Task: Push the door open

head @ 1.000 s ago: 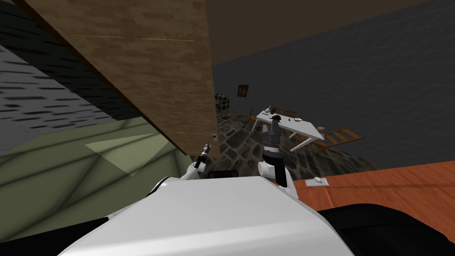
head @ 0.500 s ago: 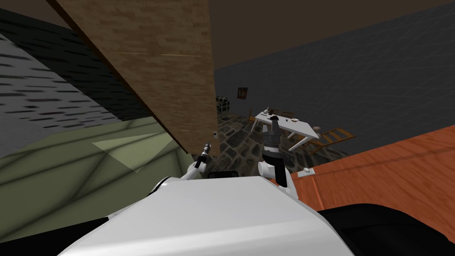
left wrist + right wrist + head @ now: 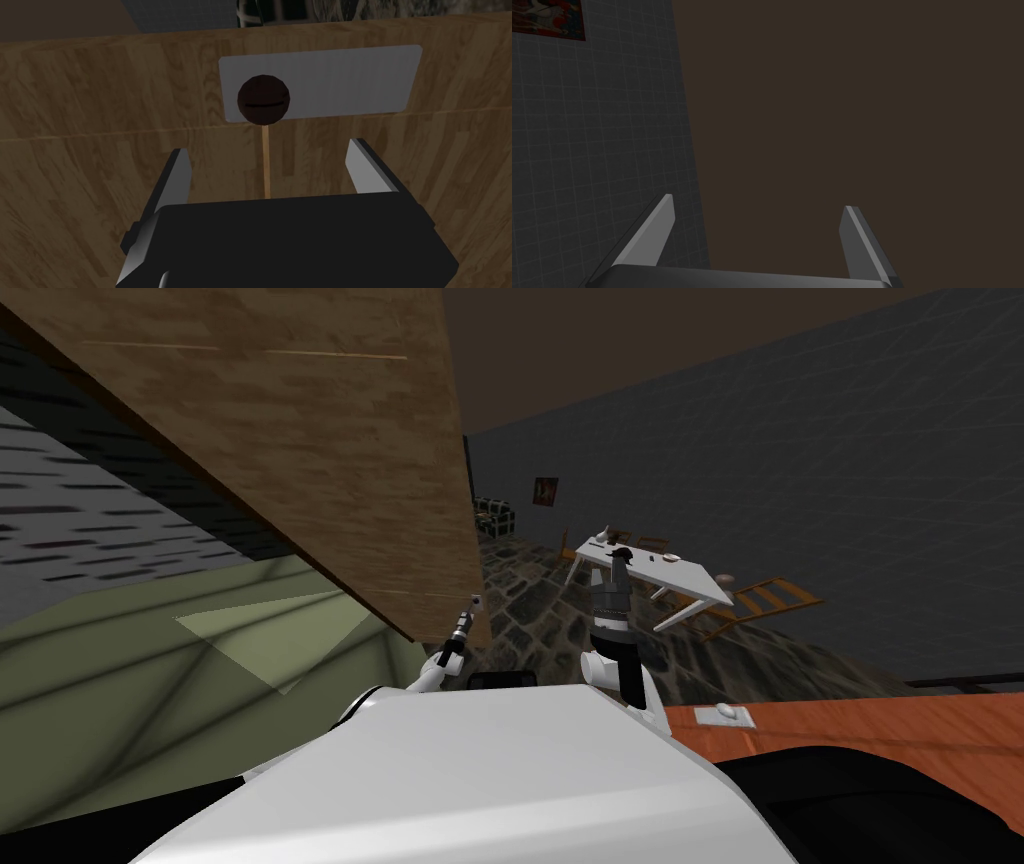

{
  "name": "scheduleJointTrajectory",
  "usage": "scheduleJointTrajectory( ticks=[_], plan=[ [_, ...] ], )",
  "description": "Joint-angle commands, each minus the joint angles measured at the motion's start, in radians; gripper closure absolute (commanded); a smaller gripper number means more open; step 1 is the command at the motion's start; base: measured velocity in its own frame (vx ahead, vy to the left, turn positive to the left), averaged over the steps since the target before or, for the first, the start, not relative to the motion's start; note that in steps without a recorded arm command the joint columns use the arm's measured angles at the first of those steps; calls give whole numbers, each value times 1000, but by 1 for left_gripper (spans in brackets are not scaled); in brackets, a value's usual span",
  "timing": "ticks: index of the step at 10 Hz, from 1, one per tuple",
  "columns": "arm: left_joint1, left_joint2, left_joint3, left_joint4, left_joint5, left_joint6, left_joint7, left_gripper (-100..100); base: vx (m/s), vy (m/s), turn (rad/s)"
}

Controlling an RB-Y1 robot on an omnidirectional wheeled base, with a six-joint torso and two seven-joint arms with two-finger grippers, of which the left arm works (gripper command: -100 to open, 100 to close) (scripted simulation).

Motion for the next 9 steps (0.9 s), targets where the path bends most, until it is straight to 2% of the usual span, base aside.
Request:
scheduleJointTrajectory(
  ticks=[1,3,4,5,9],
  plan=[
    [3,-3,4,0,2,-4,-5,-100,227,-49,-34],
    [4,-9,8,0,5,-8,-9,-100,255,-25,-33],
    [3,-7,7,1,4,-7,-7,-100,98,-21,16],
    [3,-7,7,1,4,-7,-7,100,-23,2,-8],
    [3,-7,7,1,4,-7,-7,100,-20,5,-4]
  ],
)
